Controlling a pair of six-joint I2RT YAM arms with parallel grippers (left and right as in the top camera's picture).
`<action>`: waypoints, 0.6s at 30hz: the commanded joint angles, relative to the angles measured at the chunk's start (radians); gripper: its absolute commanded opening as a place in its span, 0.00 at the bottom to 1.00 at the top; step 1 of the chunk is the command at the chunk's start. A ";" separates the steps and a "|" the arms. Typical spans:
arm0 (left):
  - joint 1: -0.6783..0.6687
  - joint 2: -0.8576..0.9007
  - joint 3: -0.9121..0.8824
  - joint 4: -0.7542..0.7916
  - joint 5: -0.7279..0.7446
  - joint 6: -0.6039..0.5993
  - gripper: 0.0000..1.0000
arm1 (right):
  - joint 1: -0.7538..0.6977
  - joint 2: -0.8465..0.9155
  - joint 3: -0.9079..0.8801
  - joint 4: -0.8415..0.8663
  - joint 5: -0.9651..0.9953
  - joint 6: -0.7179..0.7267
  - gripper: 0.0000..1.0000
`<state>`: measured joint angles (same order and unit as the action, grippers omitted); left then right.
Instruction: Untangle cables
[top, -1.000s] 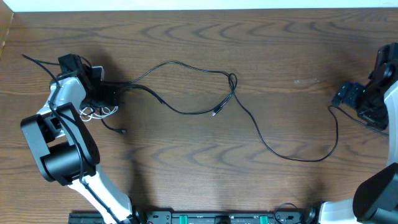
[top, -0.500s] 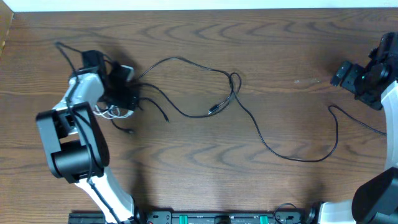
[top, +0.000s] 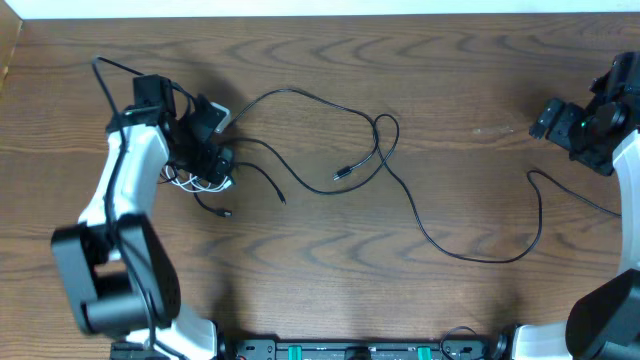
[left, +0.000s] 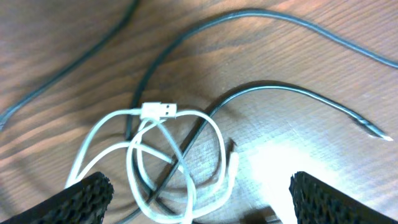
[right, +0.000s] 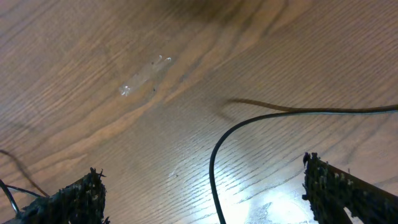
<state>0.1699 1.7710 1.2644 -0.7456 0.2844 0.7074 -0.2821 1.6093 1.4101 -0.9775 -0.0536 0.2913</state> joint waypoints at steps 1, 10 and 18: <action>0.004 -0.100 -0.004 -0.017 0.011 -0.013 0.92 | 0.005 -0.021 0.011 0.000 -0.006 -0.017 0.99; -0.043 -0.166 -0.004 0.085 0.037 0.216 0.92 | 0.005 -0.021 0.011 0.012 -0.006 -0.016 0.99; -0.121 -0.158 -0.004 0.211 0.042 0.023 0.92 | 0.082 -0.021 0.011 0.108 -0.291 -0.320 0.99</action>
<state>0.0582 1.6032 1.2644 -0.5594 0.3130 0.8471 -0.2638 1.6089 1.4101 -0.9169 -0.1532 0.1883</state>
